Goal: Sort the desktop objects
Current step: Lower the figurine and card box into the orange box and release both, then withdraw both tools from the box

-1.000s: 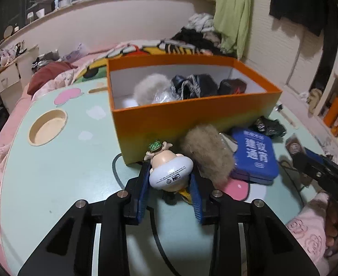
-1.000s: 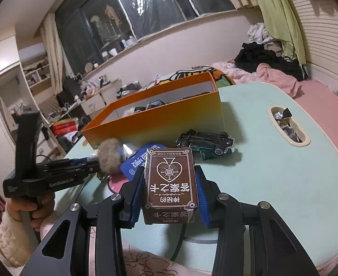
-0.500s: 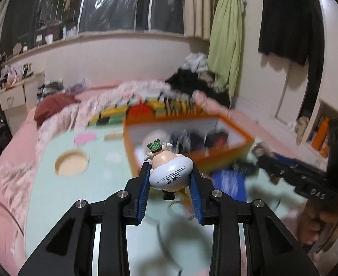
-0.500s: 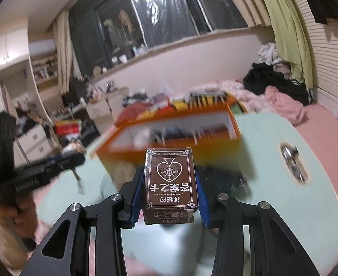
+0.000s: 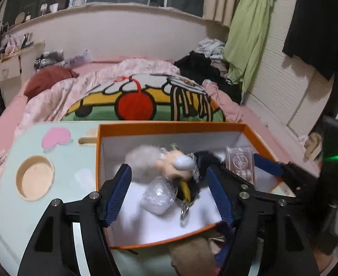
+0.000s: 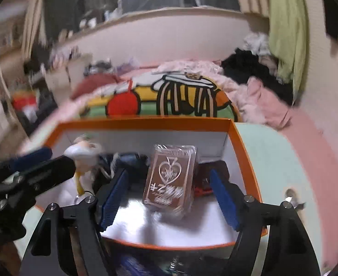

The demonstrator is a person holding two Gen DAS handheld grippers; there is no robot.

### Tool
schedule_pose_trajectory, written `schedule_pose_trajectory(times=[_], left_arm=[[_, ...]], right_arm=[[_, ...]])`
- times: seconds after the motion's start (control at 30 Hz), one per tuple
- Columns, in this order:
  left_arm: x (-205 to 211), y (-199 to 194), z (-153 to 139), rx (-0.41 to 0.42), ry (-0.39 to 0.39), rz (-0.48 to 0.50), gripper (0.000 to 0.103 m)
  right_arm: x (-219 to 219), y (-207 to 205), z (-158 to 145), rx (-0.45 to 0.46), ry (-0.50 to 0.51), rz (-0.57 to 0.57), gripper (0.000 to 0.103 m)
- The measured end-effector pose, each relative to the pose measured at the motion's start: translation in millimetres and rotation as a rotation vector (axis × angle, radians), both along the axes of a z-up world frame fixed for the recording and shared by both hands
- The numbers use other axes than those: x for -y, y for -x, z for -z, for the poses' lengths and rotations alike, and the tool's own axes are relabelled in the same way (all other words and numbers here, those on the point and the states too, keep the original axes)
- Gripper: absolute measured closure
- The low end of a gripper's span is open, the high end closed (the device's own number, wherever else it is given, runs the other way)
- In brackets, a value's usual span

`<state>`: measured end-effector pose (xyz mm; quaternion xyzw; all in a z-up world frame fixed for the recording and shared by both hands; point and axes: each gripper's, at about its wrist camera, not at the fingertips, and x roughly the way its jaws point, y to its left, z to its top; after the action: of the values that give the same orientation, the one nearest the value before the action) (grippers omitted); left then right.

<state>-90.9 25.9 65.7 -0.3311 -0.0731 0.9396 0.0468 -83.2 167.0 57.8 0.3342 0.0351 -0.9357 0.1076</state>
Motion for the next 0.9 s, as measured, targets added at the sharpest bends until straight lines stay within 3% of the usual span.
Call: schedule_pose_trajectory(times=[0.07, 0.2, 0.3, 0.4, 0.5, 0.67, 0.73, 0.9], left_arm=[[2.8, -2.9, -5.9, -0.018, -0.012, -0.003, 0.034], [10.2, -30.0, -33.2, -0.148, -0.053, 0.011, 0.034], [7.7, -59.8, -45.7, -0.184, -0.018, 0.041, 0.023], [1.4, -89.1, -35.8, -0.148, 0.031, 0.094, 0.022], [-2.8, -114.6, -7.3, -0.075, 0.099, 0.116, 0.022], [-8.5, -114.6, 54.9, 0.131, 0.168, 0.059, 0.020], [-16.3, -116.9, 59.7, 0.072, 0.236, 0.013, 0.014], [-14.9, -116.6, 59.5, 0.080, 0.213, 0.023, 0.012]], right_arm=[[-4.6, -3.4, -4.3, -0.014, 0.022, 0.017, 0.029], [-23.4, -30.9, -27.8, -0.161, 0.085, 0.108, 0.027], [-31.9, -57.6, -32.1, -0.170, 0.140, 0.062, 0.020], [-35.0, -88.2, -20.3, -0.122, 0.144, 0.007, 0.019], [-33.6, -111.8, 1.6, -0.033, 0.102, -0.024, 0.019], [-29.9, -124.8, 47.3, 0.092, -0.027, -0.029, 0.015], [-32.0, -125.6, 53.1, 0.072, -0.044, -0.019, 0.007], [-37.2, -123.0, 57.5, 0.071, -0.042, -0.028, 0.002]])
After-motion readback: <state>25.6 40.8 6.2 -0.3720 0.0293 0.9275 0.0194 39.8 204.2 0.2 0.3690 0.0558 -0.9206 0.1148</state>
